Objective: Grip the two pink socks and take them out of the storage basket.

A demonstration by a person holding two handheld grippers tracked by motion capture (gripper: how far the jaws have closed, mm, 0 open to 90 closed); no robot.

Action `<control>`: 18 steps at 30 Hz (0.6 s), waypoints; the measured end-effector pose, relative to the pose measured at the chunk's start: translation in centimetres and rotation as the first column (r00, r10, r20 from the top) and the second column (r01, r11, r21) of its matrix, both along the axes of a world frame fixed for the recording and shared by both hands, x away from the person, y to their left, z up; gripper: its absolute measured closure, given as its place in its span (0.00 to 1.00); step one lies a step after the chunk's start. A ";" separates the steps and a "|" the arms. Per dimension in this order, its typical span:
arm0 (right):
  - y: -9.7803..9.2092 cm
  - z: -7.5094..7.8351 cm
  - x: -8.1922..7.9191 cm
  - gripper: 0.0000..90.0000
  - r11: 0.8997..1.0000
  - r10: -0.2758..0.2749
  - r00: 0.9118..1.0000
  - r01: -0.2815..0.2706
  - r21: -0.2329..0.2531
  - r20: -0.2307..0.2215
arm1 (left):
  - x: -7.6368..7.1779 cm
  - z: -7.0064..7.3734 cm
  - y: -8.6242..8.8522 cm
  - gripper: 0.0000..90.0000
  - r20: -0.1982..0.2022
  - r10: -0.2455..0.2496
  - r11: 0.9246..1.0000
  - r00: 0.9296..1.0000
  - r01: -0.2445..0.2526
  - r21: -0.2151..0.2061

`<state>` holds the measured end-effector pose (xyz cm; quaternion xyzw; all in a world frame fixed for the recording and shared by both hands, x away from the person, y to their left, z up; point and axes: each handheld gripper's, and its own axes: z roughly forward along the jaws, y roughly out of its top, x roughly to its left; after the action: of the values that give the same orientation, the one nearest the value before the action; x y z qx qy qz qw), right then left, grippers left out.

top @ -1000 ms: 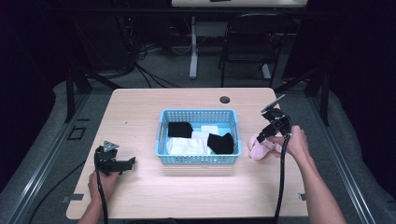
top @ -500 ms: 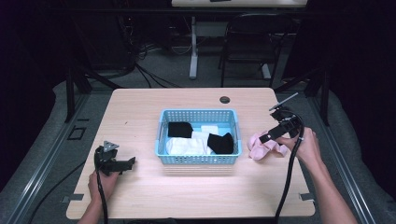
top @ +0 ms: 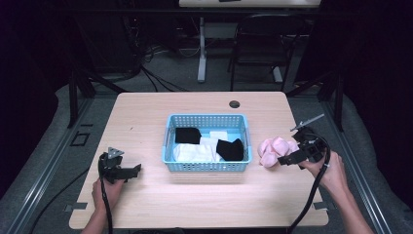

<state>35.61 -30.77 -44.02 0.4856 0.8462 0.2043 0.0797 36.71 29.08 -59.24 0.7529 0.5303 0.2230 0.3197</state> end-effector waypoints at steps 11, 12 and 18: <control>-0.3 -3.7 -2.8 0.01 0.999 0.011 1.000 -0.011 -0.030 -0.019 | 0.0 0.0 0.0 0.03 0.000 0.000 1.000 1.000 0.000 0.000; -0.4 -4.4 -3.2 0.01 0.999 0.015 0.999 -0.016 -0.036 -0.037 | 0.0 0.0 0.0 0.02 0.000 0.000 1.000 1.000 0.000 0.000; -0.3 -6.9 -3.7 0.01 0.998 0.012 0.996 -0.017 -0.055 -0.093 | 0.0 0.0 0.0 0.03 0.000 0.000 1.000 1.000 0.000 0.000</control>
<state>31.95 -31.02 -50.88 0.4861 0.8579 0.1583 0.0523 36.71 29.08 -59.24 0.7528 0.5303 0.2228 0.3199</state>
